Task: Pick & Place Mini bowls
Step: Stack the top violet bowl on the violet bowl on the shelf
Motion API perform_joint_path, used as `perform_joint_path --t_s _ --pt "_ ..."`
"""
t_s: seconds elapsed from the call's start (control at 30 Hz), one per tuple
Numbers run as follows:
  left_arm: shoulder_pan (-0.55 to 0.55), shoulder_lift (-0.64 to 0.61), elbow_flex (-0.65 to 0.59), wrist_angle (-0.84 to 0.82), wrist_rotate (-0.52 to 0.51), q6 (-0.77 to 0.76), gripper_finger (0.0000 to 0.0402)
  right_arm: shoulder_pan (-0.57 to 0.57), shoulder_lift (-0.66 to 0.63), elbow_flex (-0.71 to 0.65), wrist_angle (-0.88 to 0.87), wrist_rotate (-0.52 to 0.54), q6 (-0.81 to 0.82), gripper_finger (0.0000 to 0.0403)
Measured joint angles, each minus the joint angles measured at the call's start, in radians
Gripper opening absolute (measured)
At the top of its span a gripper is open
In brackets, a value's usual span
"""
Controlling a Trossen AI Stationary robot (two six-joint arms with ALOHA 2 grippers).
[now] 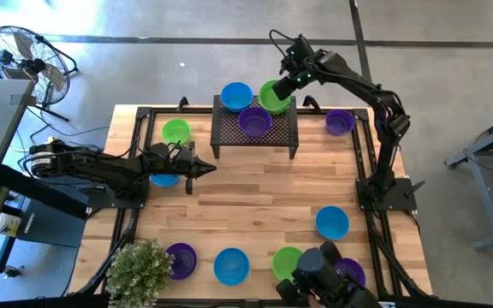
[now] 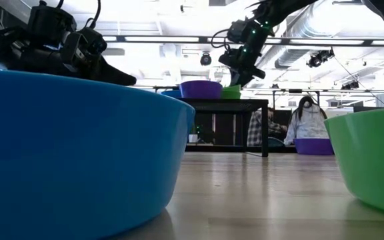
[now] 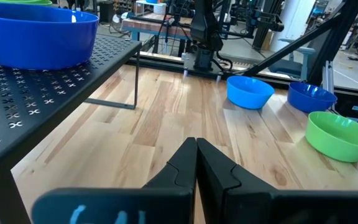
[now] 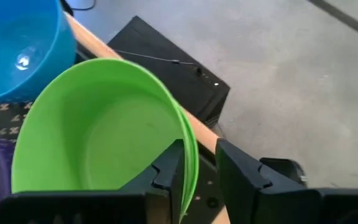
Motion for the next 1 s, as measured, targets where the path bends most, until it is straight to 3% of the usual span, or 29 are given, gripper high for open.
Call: perform_joint_path --t_s 0.17,0.33,0.5,0.67,0.87,1.0 --pt "0.0 0.0 0.0 0.0 0.0 0.0 0.0 0.004 -0.001 0.0 0.001 0.012 -0.015 0.0088" --pt "0.0 0.0 0.0 0.0 0.0 0.0 0.0 0.025 -0.001 0.0 0.022 0.037 -0.034 0.0122" --pt "0.0 0.0 0.0 0.0 0.0 0.0 0.0 0.043 0.001 0.001 0.029 0.004 -0.037 0.0134" --pt "0.0 0.0 0.0 -0.002 0.001 0.0 0.0 0.053 -0.011 0.001 0.039 0.027 -0.076 0.01" --pt "0.0 0.0 0.0 -0.008 0.006 0.0 0.0 0.105 -0.08 0.001 0.021 0.035 -0.193 0.0014" --pt "0.0 0.0 0.0 -0.014 0.006 0.0 0.0 0.171 -0.155 -0.128 0.16 0.042 -0.236 0.0015"
